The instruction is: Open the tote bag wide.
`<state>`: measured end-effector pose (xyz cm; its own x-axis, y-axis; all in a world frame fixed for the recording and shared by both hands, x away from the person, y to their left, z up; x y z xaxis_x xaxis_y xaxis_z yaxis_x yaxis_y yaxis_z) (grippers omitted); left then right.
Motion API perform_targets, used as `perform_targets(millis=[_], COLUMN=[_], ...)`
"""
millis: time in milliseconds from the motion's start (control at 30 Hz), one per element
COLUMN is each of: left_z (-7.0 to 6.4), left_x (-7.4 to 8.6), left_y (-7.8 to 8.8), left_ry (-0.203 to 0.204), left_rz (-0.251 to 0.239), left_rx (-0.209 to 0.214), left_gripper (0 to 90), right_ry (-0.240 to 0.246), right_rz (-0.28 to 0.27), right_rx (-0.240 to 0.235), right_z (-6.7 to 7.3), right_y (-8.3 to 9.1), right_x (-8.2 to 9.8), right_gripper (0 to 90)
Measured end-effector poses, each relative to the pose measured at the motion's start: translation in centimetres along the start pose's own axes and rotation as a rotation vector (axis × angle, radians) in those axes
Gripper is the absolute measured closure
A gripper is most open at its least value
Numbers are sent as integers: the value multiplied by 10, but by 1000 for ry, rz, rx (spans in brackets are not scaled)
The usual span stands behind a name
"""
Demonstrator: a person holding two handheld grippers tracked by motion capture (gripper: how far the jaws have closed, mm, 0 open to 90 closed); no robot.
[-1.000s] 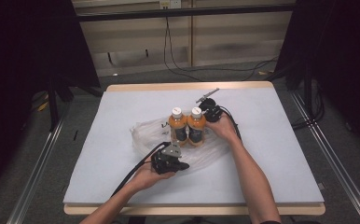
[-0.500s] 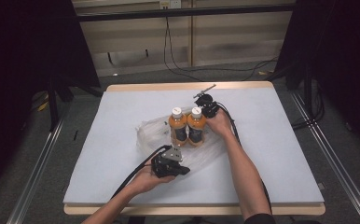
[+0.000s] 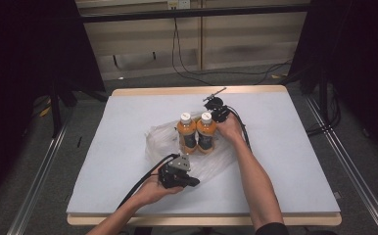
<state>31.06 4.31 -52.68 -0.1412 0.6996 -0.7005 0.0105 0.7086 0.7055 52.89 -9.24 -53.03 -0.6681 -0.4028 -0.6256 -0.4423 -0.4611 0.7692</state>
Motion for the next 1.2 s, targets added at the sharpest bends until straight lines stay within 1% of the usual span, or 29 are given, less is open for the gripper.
perform_targets(millis=[67,133,167,200,233,267,300,333,367,400,433,467,500,533,567,633,733,767,800,833,867,933,967,1000,1067,1100,1133,1167,1200], left_z=[1,3,4,5,5,5,7,7,7,8,9,10,11,12,14,15,20,21,22,23,24,24,25,26,29,30,31,32,32], left_x=[0,-2,-3,-3,-4,-6,-8,-8,-9,-10,-11,-11,-13,-13,-14,-16,-17,-16,-16,-15,-14,-11,-10,-10,-8,-7,-7,-6,-6], left_y=[1,3,3,6,7,9,13,13,15,17,19,22,23,26,29,34,43,46,48,50,52,58,61,64,73,77,81,86,88], left_ry=[6,7,24,19,29,36,40,40,46,52,59,58,69,75,69,93,100,94,103,95,106,101,105,118,134,138,150,146,156], left_rz=[-4,-16,-45,-33,-45,-68,-87,-87,-99,-110,-128,-126,-148,-157,-163,-195,-214,-219,-221,-217,-226,-221,-234,-250,-269,-280,-301,-311,-319], left_rx=[3,8,5,0,-11,-5,-21,-21,-26,-35,-31,-46,-48,-49,-57,-63,-89,-92,-114,-130,-139,-167,-180,-191,-230,-238,-247,-263,-274], left_gripper=[900,900,900,900,900,900,899,894,884,884,879,870,860,860,855,850,826,812,789,770,739,678,645,595,501,457,428,396,360], right_ry=[5,3,7,7,3,7,12,12,21,21,23,30,48,48,51,51,67,69,73,82,90,105,113,112,117,119,127,132,128], right_rz=[-25,-28,-61,-61,-75,-84,-93,-93,-116,-116,-136,-152,-167,-167,-194,-206,-217,-220,-222,-222,-232,-251,-264,-276,-305,-315,-324,-338,-347], right_rx=[-27,-30,-53,-53,-58,-60,-52,-52,-56,-56,-63,-66,-65,-65,-71,-78,-67,-59,-57,-55,-49,-47,-43,-38,-51,-50,-40,-47,-46], right_z=[3,4,7,7,8,8,9,9,10,10,10,11,12,12,13,14,15,14,14,15,16,20,22,24,28,29,31,32,34], right_y=[6,10,18,18,23,28,36,36,45,45,50,55,66,66,77,82,93,96,99,101,104,111,116,121,131,136,141,146,153], right_x=[-2,-2,-6,-6,-7,-8,-8,-8,-7,-7,-7,-6,-4,-4,-3,-3,2,5,7,10,13,20,23,26,32,35,38,41,44], right_gripper=[900,900,900,900,900,900,900,900,900,900,900,900,900,900,900,900,900,900,900,900,900,893,830,795,745,709,682,643,564])
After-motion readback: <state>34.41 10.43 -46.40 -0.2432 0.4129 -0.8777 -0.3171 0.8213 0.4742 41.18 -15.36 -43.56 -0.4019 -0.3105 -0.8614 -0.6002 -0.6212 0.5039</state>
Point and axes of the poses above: each handheld gripper's, and its own axes: y roughly backward along the jaws, x roughly out of its underside, z roughly to its left, the point moved 7 cm from there along -y, roughly forward along the jaws, and after that the axes turned 1 degree about -y, right-handed, at the moved point
